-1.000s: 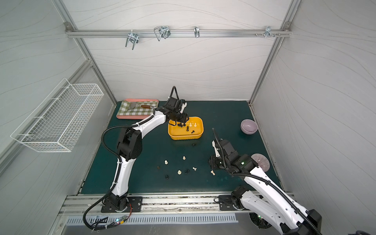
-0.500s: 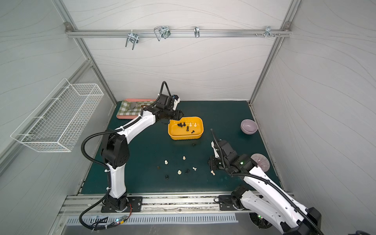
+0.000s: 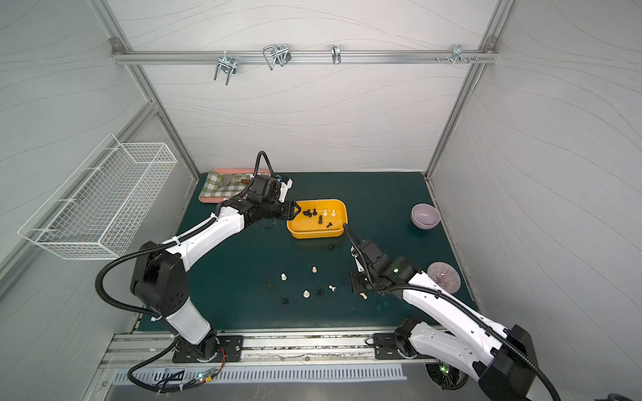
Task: Put the chess pieces into the storage box
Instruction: Pick up the chess piece at the center of the board.
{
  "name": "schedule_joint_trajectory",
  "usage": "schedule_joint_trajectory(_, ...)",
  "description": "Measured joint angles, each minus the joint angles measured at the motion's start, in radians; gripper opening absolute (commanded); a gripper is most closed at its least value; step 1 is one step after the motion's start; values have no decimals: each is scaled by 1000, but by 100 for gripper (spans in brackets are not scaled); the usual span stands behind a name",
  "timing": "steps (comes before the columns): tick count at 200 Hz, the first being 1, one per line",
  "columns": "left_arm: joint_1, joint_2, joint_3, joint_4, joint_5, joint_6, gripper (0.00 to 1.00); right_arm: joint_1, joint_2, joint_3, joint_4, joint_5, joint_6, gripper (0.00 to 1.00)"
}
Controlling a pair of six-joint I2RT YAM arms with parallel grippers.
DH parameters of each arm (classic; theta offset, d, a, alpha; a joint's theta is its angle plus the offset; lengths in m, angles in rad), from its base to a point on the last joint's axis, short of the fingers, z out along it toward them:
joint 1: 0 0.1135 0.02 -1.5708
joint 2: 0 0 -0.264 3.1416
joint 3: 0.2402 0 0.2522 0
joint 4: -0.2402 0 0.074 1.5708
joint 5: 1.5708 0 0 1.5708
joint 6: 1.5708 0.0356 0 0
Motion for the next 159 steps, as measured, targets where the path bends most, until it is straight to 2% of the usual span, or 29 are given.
schedule_joint_trajectory(71,0,-210,-344,42,-5,-91,52,126,190,29,56,38,-18,33)
schedule_joint_trajectory(159,0,-381,-516,32,-28,-133,52,235,434,134,167,31,-49,33)
